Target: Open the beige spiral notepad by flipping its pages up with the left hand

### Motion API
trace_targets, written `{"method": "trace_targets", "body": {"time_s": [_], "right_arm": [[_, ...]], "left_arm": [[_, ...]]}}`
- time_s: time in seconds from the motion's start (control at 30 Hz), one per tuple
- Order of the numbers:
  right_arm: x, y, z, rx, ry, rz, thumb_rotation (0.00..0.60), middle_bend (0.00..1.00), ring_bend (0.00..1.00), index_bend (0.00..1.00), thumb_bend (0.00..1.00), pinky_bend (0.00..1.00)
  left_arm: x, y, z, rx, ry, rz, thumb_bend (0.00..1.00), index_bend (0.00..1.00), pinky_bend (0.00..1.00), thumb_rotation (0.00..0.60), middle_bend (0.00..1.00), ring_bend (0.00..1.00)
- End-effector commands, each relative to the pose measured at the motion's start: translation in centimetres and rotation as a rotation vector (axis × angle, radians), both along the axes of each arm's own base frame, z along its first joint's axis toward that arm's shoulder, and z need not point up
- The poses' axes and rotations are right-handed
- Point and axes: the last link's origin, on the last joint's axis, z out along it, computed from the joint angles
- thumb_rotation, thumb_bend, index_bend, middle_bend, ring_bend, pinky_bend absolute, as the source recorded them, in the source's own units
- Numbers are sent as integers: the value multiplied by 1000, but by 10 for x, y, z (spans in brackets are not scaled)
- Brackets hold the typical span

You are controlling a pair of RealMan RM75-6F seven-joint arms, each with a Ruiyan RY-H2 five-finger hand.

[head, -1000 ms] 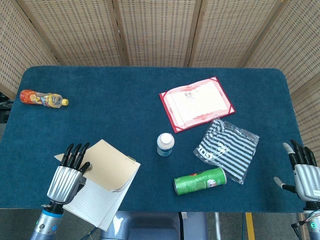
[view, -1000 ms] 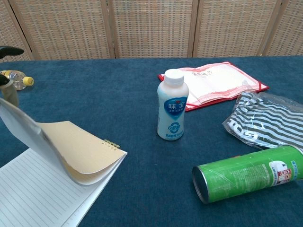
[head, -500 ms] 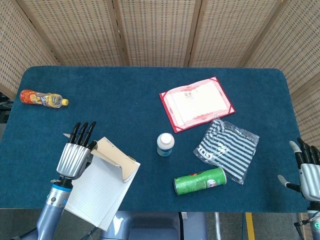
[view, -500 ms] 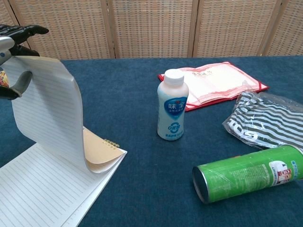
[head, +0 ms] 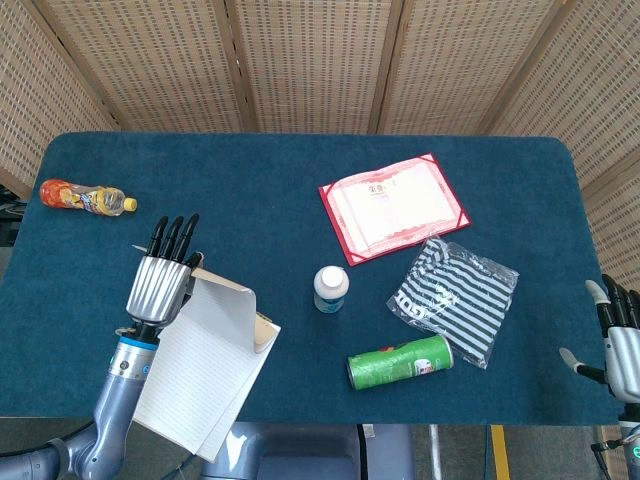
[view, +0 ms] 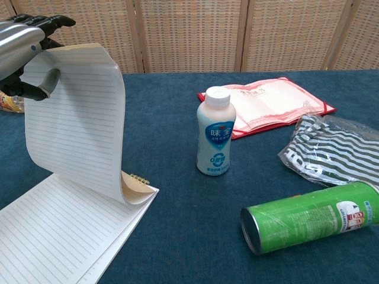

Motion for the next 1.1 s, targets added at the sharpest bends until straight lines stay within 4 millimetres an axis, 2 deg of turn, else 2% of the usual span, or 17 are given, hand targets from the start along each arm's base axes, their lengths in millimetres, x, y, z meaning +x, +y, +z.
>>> {"method": "trace_targets", "body": {"time_s": [0.03,0.33,0.67,0.97,1.1], "right_arm": [[0,0,0,2,0,-1,600,0,0,27,208,0],[-2,-1,0,7,-2,-10,600,0,0,27,207,0],[-2,-2,-3,15,0,-12,600,0,0,27,208,0],[-5,-5,-5,25,4,-26,600,0,0,27,208,0],[-7,-7,-7,34,2,-33,600,0,0,27,208,0]], "left_arm": [[2,7,-1,8,5,7,642,803,0,600,0,0],[2,28,0,39,17,47,642,803,0,600,0,0],[9,61,6,74,37,67,641,803,0,600,0,0],[15,87,-8,64,68,71,637,803,0,600,0,0],[22,107,-19,67,89,56,636,803,0,600,0,0]]}}
